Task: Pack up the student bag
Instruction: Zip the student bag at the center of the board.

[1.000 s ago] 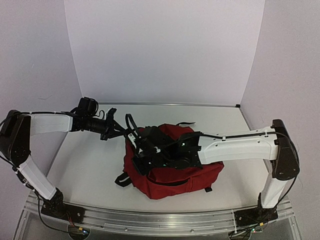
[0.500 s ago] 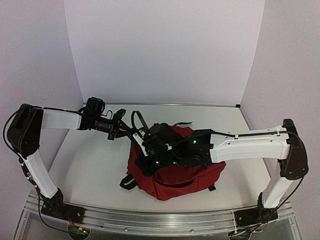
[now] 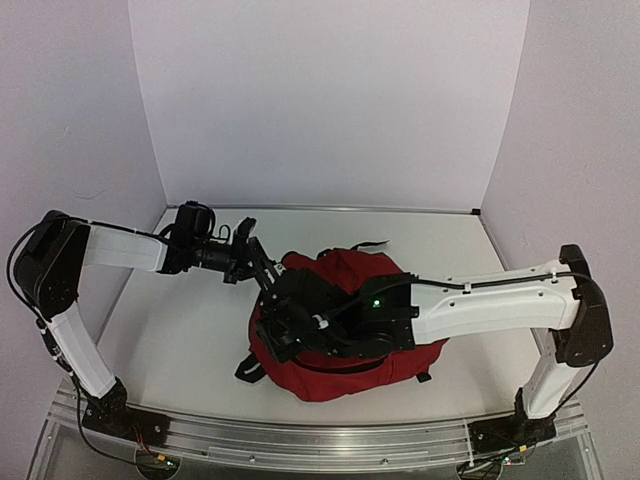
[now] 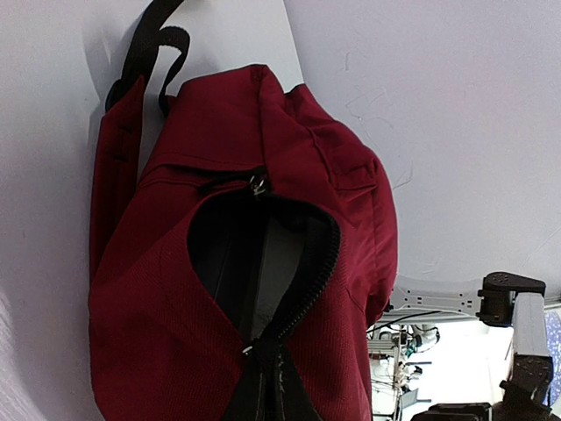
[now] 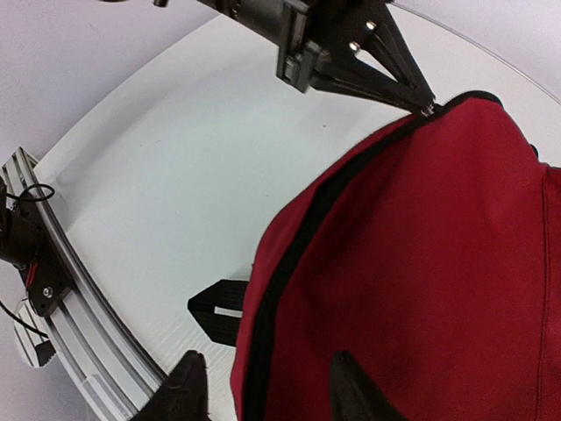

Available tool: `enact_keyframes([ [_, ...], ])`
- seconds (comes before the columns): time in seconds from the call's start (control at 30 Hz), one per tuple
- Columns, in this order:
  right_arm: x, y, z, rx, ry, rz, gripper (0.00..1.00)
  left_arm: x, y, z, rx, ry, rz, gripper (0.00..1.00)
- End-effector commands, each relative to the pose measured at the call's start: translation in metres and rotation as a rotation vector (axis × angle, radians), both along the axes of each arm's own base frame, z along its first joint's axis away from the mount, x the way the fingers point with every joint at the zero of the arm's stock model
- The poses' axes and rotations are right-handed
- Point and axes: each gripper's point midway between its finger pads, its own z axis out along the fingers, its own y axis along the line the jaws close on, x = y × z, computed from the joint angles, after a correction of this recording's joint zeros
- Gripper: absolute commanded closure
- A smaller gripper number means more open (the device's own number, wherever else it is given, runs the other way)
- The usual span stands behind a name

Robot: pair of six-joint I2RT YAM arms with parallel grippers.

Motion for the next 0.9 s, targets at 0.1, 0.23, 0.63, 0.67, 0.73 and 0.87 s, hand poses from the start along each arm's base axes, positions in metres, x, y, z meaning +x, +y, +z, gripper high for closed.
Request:
enact_keyframes([
  [0.1,0.023,0.023,0.004,0.020,-0.054,-0.115,0.27,-0.011,0.002,0.017,-0.010,-0.126,0.037,1.00],
  [0.23,0.044,0.024,-0.002,-0.013,-0.082,-0.206,0.21,-0.012,0.005,0.021,-0.006,-0.139,0.054,1.00],
  [0.63,0.084,0.033,-0.035,-0.161,-0.135,-0.317,0.44,-0.009,0.009,0.029,0.011,-0.166,0.090,1.00],
  [0.67,0.085,0.033,-0.033,-0.159,-0.138,-0.321,0.57,-0.009,0.010,0.029,0.014,-0.169,0.095,1.00],
  [0.73,0.084,0.032,-0.028,-0.148,-0.134,-0.316,0.81,-0.007,0.011,0.028,0.026,-0.171,0.108,1.00],
  [0.87,0.071,0.037,-0.017,-0.097,-0.092,-0.217,1.00,0.003,0.014,0.029,0.050,-0.174,0.147,1.00],
])
